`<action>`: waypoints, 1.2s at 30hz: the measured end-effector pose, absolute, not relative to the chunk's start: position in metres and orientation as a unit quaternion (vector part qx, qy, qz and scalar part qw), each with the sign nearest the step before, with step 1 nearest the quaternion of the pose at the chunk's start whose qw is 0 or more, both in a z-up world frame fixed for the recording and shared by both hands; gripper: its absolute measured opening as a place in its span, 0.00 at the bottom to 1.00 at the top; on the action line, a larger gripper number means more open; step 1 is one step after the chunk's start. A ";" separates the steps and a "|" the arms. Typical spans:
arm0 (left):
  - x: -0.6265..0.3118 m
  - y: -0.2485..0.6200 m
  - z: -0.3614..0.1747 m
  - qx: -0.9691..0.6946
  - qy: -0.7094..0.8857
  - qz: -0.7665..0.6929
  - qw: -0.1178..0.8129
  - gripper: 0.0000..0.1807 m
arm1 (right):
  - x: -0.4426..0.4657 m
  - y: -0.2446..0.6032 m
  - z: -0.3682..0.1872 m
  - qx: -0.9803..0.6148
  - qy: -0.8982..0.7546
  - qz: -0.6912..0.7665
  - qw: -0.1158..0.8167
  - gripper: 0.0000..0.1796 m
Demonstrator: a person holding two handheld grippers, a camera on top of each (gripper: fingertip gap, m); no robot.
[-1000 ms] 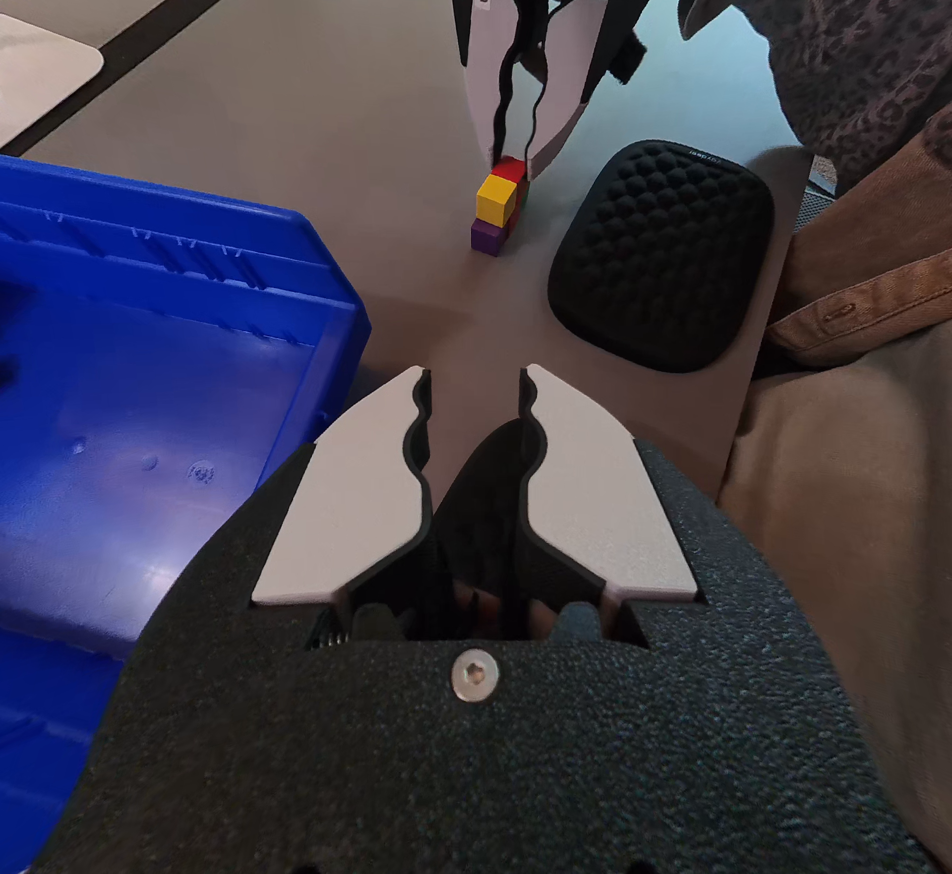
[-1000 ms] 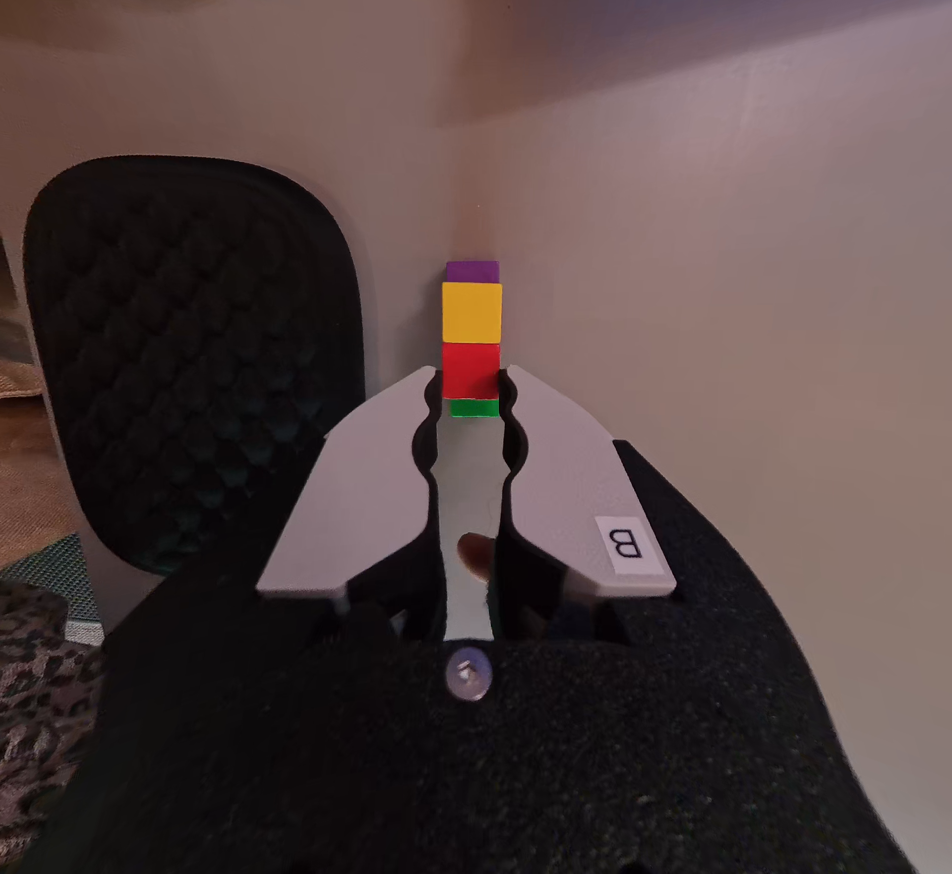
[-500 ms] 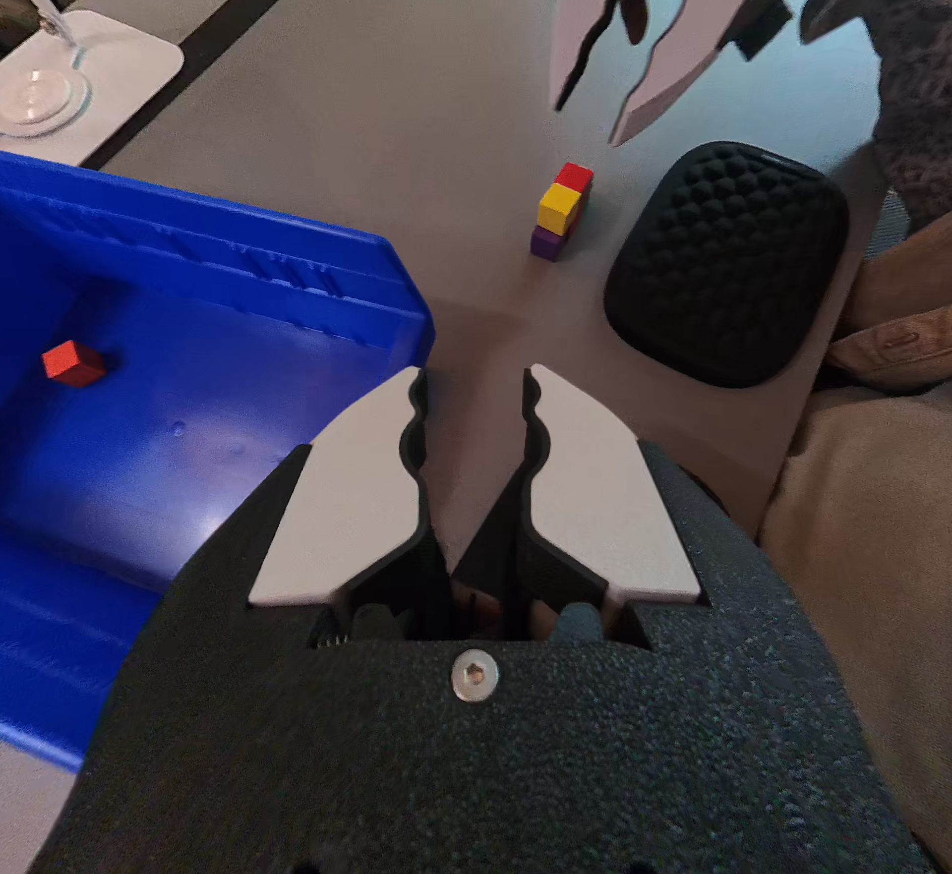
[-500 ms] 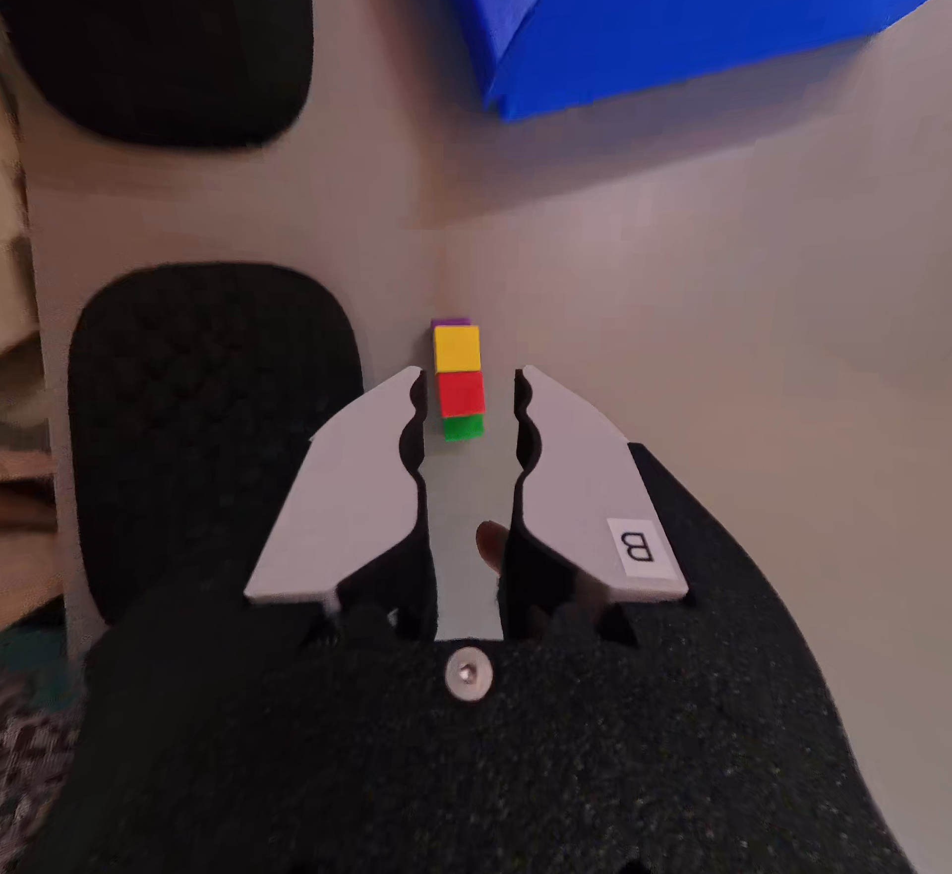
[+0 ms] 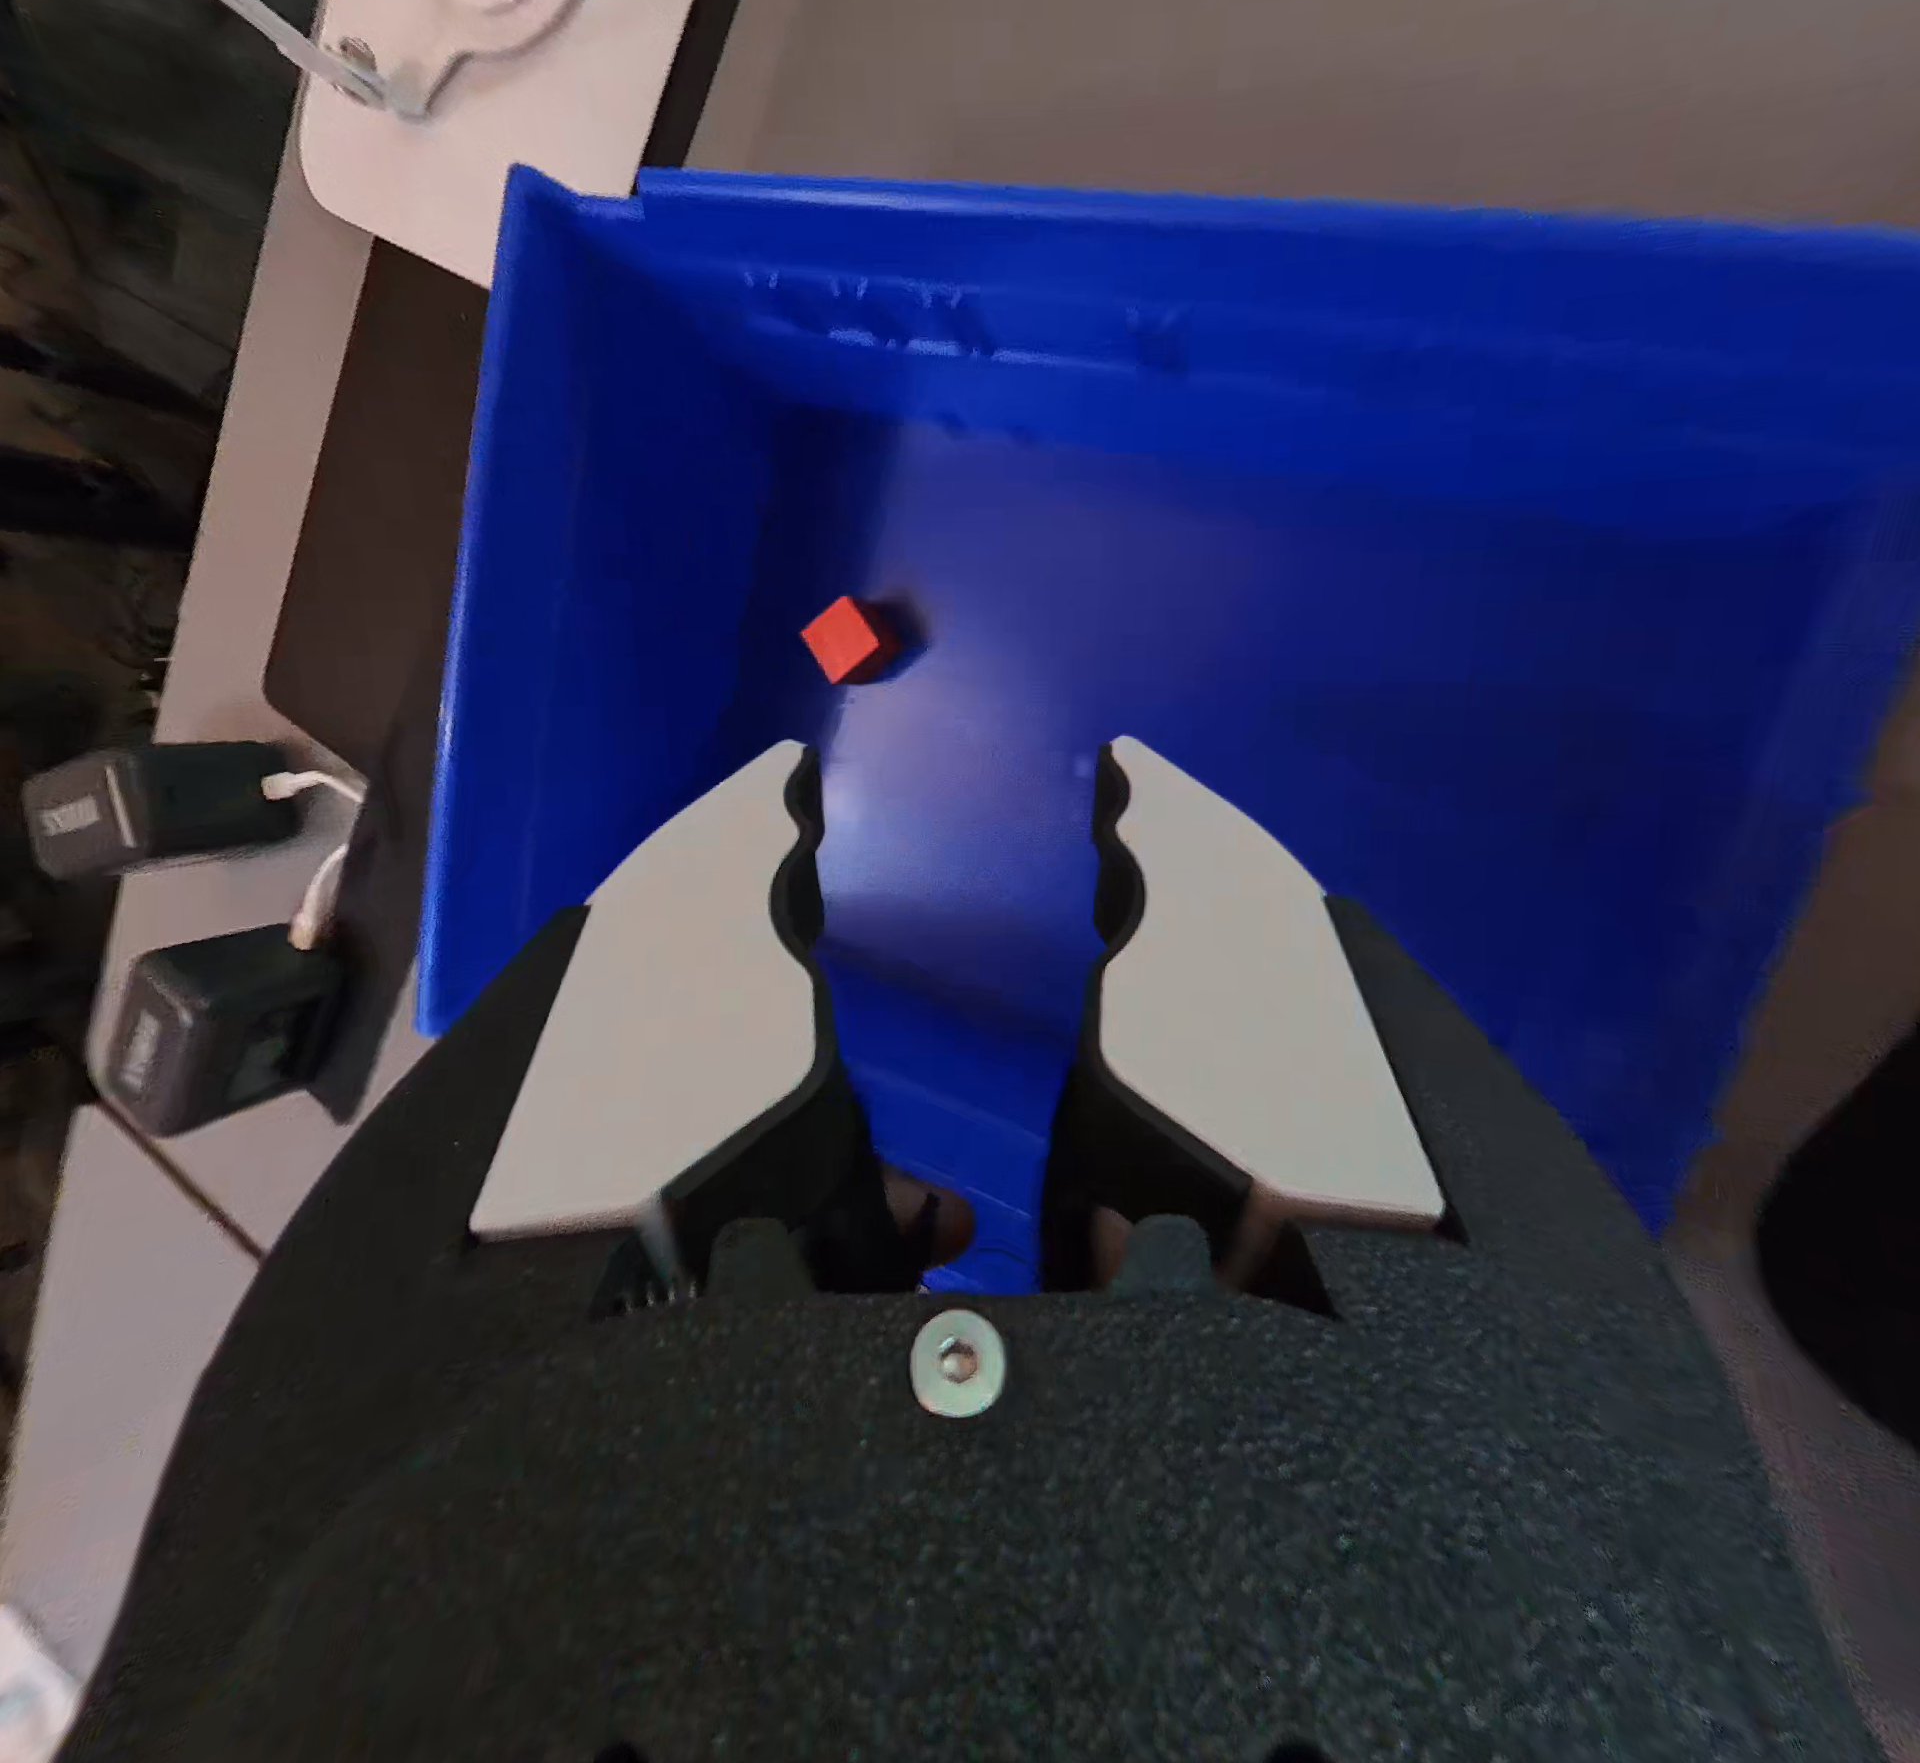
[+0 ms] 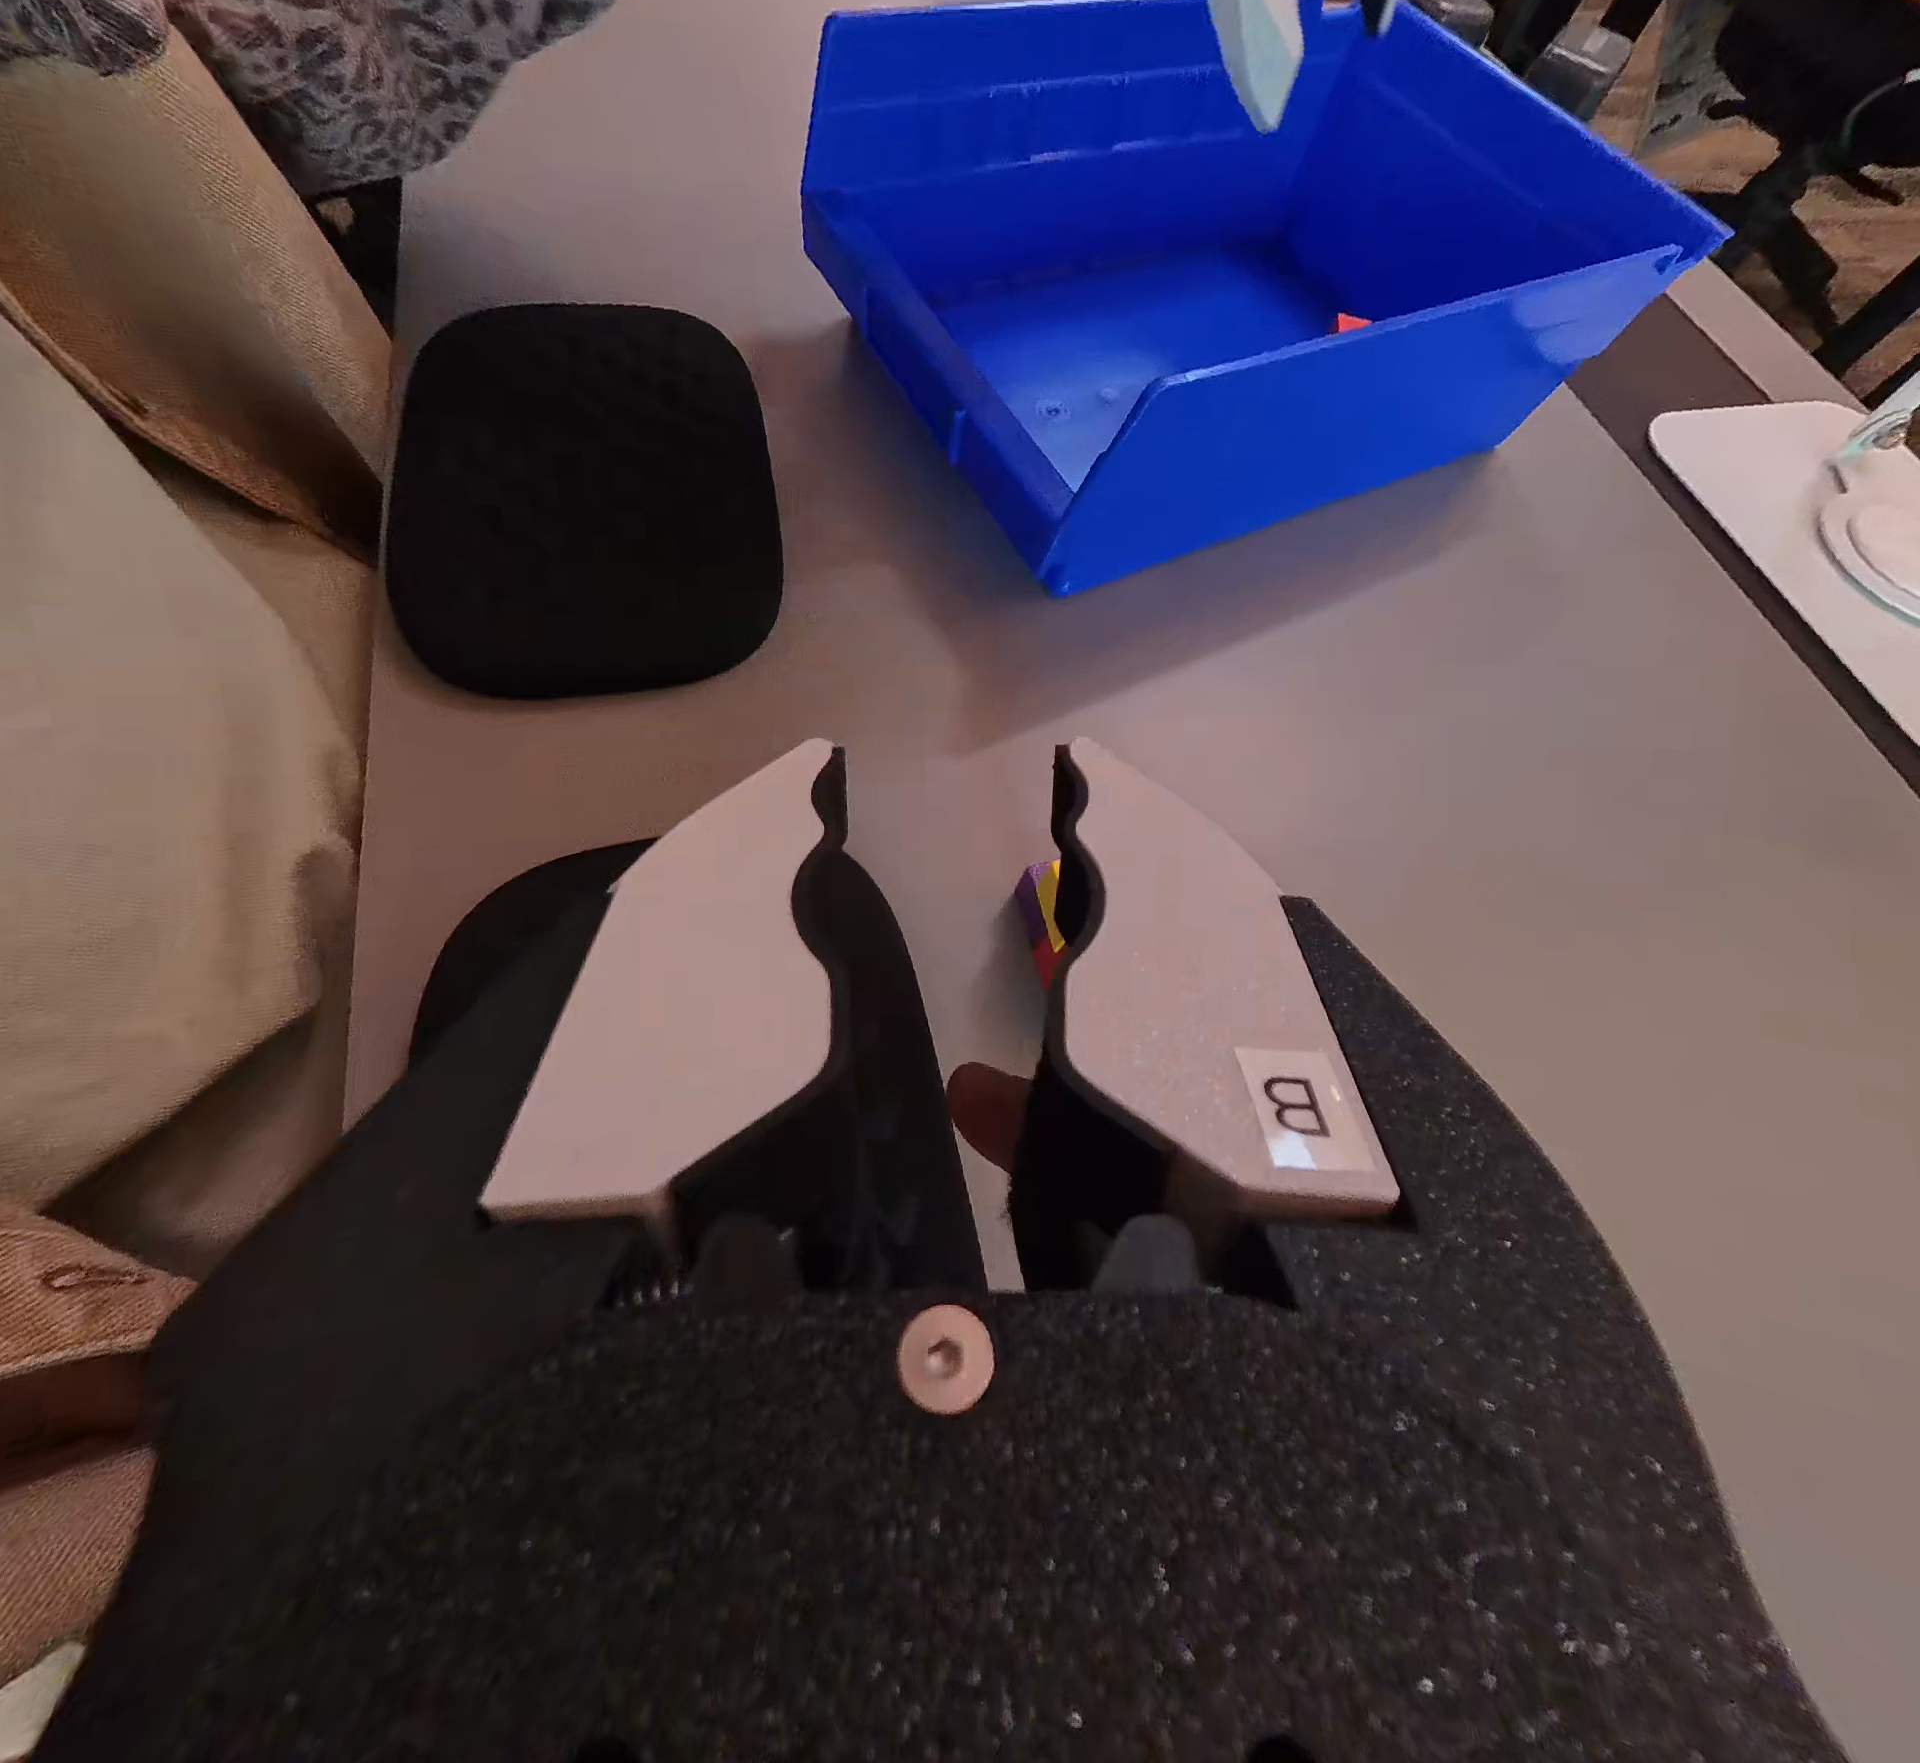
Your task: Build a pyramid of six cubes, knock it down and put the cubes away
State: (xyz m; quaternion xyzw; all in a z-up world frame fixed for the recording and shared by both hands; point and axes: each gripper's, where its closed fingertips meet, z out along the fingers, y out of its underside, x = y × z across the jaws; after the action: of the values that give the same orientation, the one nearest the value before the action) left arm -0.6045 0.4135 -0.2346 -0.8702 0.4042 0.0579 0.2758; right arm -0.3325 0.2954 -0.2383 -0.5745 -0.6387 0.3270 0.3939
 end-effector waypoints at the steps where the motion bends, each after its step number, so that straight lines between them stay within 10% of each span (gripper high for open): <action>1: -0.612 0.423 -0.244 -0.867 0.421 0.074 0.256 0.28 | -0.333 0.295 -0.239 -0.573 -0.638 0.329 0.395 0.21; 19: -0.631 0.476 -0.335 -0.975 0.192 -0.045 0.101 0.12 | -0.330 0.313 -0.235 -0.574 -0.620 0.326 0.424 0.20; 28: -0.502 0.380 -0.167 -0.748 0.331 -0.286 0.498 0.12 | -0.343 0.291 -0.208 -0.570 -0.529 0.469 0.418 0.17; 36: -0.443 0.263 -0.132 -0.485 0.409 -0.202 0.746 0.12 | -0.393 0.270 -0.165 -0.557 -0.411 0.662 0.289 0.25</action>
State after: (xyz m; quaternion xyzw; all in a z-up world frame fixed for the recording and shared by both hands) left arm -0.4427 0.2630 -0.1320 -0.4846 0.4091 -0.2024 0.7462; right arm -0.3934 0.2703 -0.1654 -0.5571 -0.4107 0.6615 0.2886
